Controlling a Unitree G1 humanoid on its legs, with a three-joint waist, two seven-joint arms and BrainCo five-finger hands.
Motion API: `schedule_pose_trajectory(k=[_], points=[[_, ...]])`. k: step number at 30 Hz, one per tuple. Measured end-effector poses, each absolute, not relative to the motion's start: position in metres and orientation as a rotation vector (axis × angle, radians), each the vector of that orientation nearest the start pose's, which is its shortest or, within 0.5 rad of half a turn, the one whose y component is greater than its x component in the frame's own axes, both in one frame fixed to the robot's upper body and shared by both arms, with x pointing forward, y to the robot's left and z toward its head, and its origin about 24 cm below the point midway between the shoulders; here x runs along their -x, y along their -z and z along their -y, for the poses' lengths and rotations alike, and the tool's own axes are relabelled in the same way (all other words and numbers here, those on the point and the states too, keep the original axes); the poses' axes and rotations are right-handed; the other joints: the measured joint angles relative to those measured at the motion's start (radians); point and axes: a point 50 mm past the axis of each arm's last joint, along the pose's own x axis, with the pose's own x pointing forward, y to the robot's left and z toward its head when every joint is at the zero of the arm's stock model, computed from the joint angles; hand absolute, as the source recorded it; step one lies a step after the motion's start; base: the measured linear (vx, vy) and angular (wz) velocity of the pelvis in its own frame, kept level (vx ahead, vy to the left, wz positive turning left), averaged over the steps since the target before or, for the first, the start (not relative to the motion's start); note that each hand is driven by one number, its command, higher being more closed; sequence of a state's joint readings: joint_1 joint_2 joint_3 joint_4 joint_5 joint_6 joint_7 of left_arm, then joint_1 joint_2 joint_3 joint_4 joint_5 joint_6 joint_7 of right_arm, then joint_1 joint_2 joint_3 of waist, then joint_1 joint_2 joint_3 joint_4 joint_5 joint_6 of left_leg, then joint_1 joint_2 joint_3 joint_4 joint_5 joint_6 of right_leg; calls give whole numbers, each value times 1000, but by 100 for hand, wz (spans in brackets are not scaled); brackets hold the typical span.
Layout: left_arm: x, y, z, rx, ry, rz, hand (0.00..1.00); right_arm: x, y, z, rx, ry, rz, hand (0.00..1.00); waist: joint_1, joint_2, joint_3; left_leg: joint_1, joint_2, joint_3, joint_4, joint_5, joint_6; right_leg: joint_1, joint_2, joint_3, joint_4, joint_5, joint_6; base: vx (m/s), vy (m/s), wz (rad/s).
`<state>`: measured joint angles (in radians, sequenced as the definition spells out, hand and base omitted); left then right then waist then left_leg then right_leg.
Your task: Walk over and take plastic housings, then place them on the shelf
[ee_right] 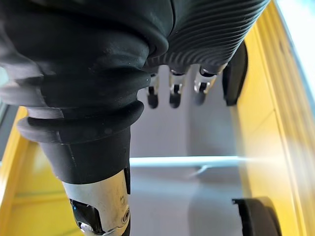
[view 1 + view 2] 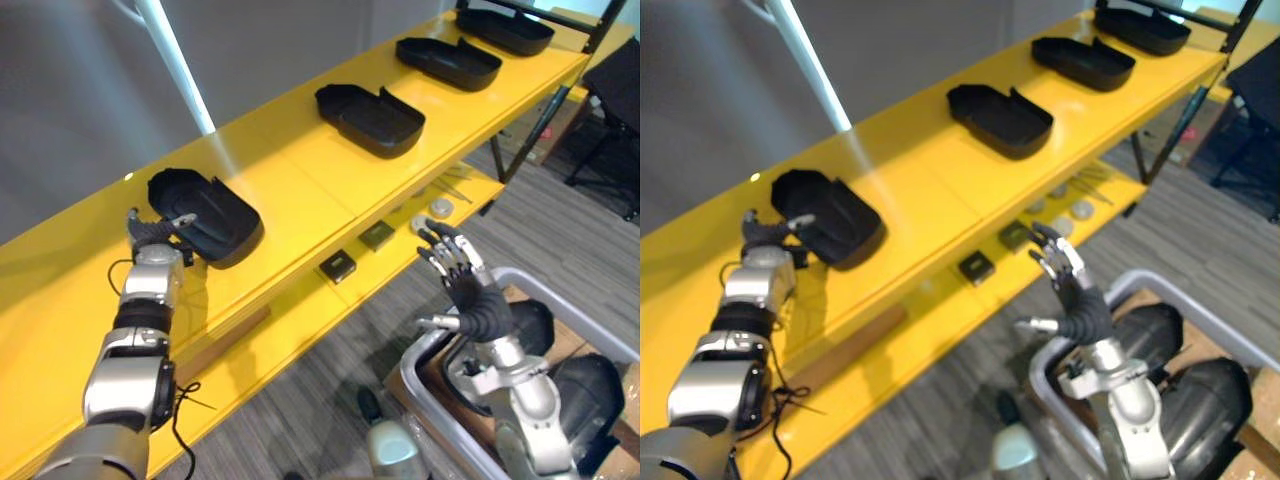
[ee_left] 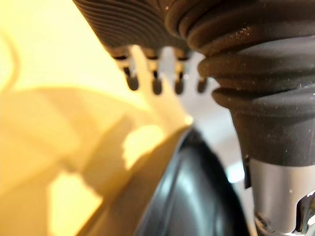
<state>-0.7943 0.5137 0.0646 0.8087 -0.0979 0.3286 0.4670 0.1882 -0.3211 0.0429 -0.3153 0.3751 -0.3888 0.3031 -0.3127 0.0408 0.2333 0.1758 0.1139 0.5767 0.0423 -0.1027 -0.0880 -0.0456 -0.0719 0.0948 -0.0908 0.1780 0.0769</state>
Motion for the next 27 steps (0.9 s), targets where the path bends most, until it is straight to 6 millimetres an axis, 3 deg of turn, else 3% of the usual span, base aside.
schedule_pose_trajectory(k=[7, 9, 11, 14, 16, 18, 19, 20, 21, 27], points=[[-366, -165, -306, -366, -795, -17, 0, -200, -116, 178, 20, -331, 526, 0, 5, -6, -35, -1, 0, -18, 1, 0, 0, 8, -4, -13, -1, -1, -1, -39, -18, 5], [-365, -183, -300, -346, -798, 122, 0, -202, -116, 180, 20, -296, 526, 0, 29, -6, -40, -2, -1, -25, 1, 0, 0, 10, -6, -20, -1, -4, -6, -42, -19, 8], [-360, -192, -295, -329, -791, 225, 0, -205, -115, 180, 12, -284, 510, 0, 32, -2, -51, -9, -2, -43, 1, 3, -2, 14, -9, -41, 0, -1, -1, -35, -26, 23], [-334, -189, -280, -258, -739, 404, 0, -209, -107, 182, -33, -228, 459, 0, 62, 16, -98, -21, 1, -74, -1, 5, 0, 20, -12, -79, 7, 1, 1, -5, -26, 31], [-296, -167, -263, -30, -705, 500, 0, -212, -98, 189, -73, -105, 411, 0, 104, 26, -121, -18, 0, -115, -4, 8, 4, 47, -15, -149, 8, 1, 2, -10, -26, 49], [-267, -148, -254, 59, -709, 521, 0, -213, -95, 193, -101, -28, 404, 0, 135, 24, -132, -20, -3, -138, -4, 11, 6, 58, -19, -181, 6, 1, 2, -53, -22, 40], [-242, -133, -249, 102, -724, 515, 0, -213, -94, 196, -119, 29, 403, 0, 159, 17, -136, -21, -5, -157, -4, 11, 6, 70, -24, -200, -1, -4, 5, -73, -6, 40], [-230, -127, -247, 119, -731, 514, 0, -213, -94, 198, -112, 60, 399, 0, 171, 10, -139, -21, -7, -164, -5, 10, 7, 76, -29, -214, -1, -13, 8, -55, 3, 26], [-172, -116, -237, 138, -686, 582, 0, -215, -104, 230, -70, 295, 428, 0, 248, -48, -133, -17, -19, -236, -49, 30, 0, 114, -47, -309, 8, -47, 12, -19, -3, 10], [-173, -118, -237, 142, -684, 590, 0, -216, -104, 229, -71, 295, 431, 0, 248, -49, -106, -19, -21, -239, -42, 28, 1, 114, -49, -309, 9, -48, 12, 0, 0, 0]])
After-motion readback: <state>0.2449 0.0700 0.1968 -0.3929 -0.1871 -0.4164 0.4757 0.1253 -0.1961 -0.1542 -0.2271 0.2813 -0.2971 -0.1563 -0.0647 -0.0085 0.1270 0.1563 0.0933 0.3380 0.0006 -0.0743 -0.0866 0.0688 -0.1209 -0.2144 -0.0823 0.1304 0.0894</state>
